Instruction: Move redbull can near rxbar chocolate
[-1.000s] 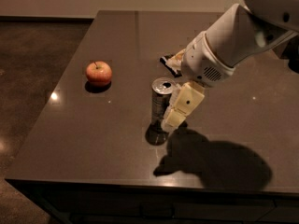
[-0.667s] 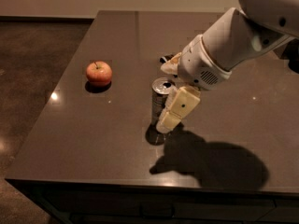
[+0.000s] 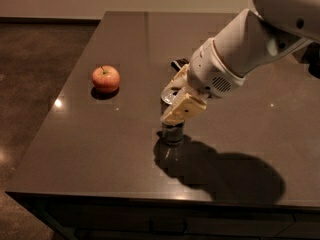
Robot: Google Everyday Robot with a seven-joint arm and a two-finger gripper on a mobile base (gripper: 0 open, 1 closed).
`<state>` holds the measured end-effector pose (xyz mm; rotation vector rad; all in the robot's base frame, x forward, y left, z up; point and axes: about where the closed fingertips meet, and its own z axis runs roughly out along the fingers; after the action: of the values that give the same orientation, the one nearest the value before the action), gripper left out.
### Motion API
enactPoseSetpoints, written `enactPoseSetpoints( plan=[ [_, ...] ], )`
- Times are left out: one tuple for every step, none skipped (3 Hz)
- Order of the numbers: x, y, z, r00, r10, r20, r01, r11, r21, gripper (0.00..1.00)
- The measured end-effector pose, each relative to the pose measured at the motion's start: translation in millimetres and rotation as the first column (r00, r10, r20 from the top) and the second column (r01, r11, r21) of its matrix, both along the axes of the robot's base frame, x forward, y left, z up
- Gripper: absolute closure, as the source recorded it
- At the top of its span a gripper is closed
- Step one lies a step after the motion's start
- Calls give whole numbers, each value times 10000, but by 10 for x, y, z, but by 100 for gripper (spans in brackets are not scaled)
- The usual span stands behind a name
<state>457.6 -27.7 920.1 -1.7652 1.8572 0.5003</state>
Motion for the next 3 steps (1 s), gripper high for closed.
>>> enactPoseSetpoints(
  plan=[
    [46, -15, 89, 9999, -87, 53, 87, 10000, 1, 80],
    [208, -89, 201, 9990, -403, 204, 404, 9992, -35, 100],
    [471, -216, 280, 9960, -853, 257, 854, 9963, -16, 100]
  ],
)
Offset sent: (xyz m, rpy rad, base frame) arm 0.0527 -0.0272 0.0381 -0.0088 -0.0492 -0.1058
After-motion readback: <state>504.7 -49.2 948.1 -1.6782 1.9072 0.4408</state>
